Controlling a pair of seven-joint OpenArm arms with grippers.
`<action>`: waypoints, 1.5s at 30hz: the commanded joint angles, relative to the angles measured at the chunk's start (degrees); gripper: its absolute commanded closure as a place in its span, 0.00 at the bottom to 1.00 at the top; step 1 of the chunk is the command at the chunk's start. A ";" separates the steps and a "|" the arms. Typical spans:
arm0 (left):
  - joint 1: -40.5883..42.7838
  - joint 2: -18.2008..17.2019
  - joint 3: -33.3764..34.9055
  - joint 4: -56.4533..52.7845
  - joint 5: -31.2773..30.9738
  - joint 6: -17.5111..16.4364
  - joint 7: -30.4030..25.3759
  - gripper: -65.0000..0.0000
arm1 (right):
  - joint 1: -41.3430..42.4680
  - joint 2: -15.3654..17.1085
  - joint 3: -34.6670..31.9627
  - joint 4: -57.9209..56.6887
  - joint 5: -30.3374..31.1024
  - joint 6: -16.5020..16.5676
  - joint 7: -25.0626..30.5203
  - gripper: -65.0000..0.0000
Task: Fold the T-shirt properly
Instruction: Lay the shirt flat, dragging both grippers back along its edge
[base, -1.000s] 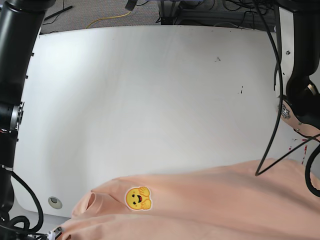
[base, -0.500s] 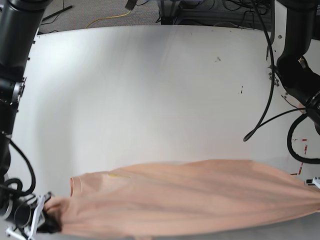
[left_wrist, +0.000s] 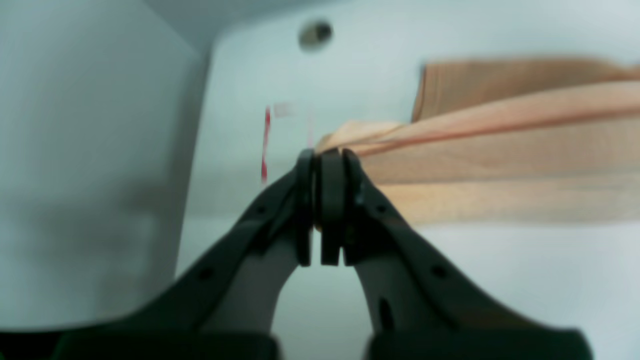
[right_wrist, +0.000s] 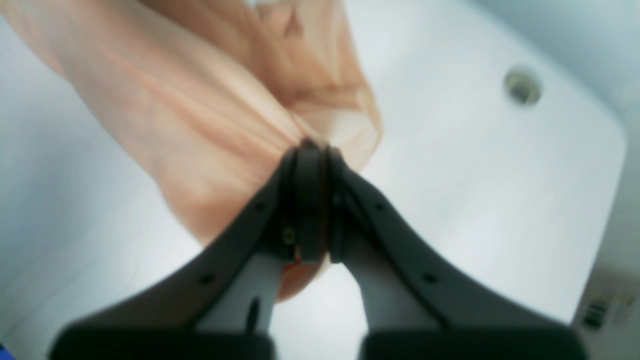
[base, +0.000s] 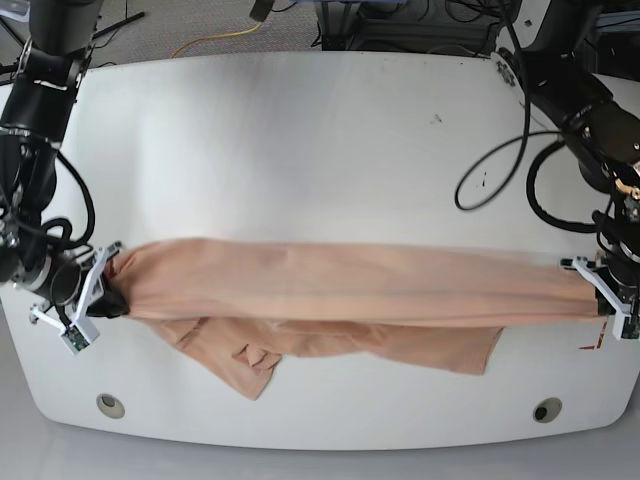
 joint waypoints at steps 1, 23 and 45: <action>2.01 -0.58 -0.60 1.06 0.02 -1.15 -1.42 1.00 | -3.97 -0.43 2.92 3.51 0.07 -0.18 1.05 1.00; 31.82 2.32 -5.70 3.00 0.20 -4.49 -8.46 1.00 | -34.56 -7.29 10.22 10.89 -0.19 -0.18 1.40 1.00; 35.86 1.01 -10.18 2.82 0.55 -5.67 -9.25 1.00 | -36.93 -9.23 13.47 10.72 -10.92 -0.18 1.49 1.00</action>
